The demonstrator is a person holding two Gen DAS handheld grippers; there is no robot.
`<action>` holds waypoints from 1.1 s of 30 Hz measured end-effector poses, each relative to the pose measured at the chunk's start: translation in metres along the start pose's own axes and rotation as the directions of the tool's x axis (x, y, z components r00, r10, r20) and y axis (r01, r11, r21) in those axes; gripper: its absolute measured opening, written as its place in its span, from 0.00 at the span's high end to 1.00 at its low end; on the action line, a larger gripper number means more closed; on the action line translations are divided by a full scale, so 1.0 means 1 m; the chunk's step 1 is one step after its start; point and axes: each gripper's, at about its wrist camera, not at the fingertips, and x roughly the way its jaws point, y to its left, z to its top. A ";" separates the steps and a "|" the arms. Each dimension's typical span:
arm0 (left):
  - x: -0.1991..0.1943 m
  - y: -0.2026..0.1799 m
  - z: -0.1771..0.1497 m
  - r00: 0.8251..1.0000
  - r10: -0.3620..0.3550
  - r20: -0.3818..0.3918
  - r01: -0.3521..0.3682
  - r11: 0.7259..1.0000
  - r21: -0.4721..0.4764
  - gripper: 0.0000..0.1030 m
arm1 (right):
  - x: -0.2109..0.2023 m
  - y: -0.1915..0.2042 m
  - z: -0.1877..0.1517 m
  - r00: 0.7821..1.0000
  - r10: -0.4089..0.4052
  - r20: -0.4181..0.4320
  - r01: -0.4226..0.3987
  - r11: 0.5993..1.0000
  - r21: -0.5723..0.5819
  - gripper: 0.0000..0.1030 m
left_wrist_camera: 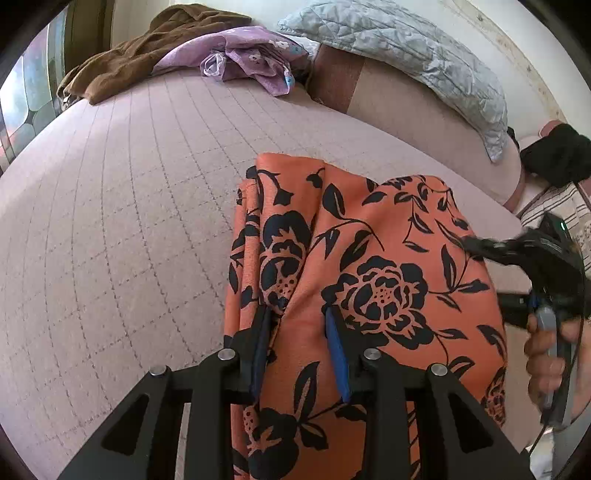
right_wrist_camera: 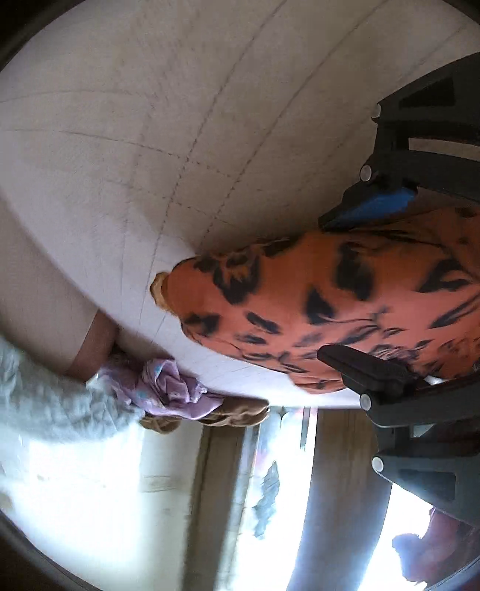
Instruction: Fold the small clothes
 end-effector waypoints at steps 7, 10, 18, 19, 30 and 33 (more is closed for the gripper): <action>-0.001 -0.006 -0.005 1.000 0.023 0.006 -0.023 1.000 0.016 0.68 | 0.014 0.032 -0.007 0.958 -0.284 0.049 0.288 0.946 -0.149 0.55; -0.017 -0.004 -0.005 1.000 0.012 0.009 -0.012 1.000 -0.015 0.68 | 0.002 0.025 -0.018 0.978 -0.205 0.047 0.209 0.973 -0.094 0.36; -0.059 0.018 -0.058 0.998 -0.035 0.048 0.041 0.990 -0.137 0.39 | -0.052 0.002 -0.097 0.996 -0.092 0.009 0.092 0.988 -0.127 0.29; -0.045 0.021 -0.065 1.000 -0.021 -0.014 0.019 0.991 -0.134 0.49 | -0.049 0.001 -0.107 0.995 -0.099 -0.005 0.097 0.986 -0.139 0.32; -0.052 0.019 -0.076 0.999 -0.023 -0.039 0.017 0.988 -0.153 0.56 | -0.051 0.012 -0.137 0.945 -0.323 0.056 0.326 0.912 -0.247 0.37; -0.064 0.017 -0.072 1.000 0.030 -0.007 -0.030 0.994 -0.108 0.45 | -0.061 0.012 -0.139 0.964 -0.257 0.074 0.267 0.932 -0.246 0.33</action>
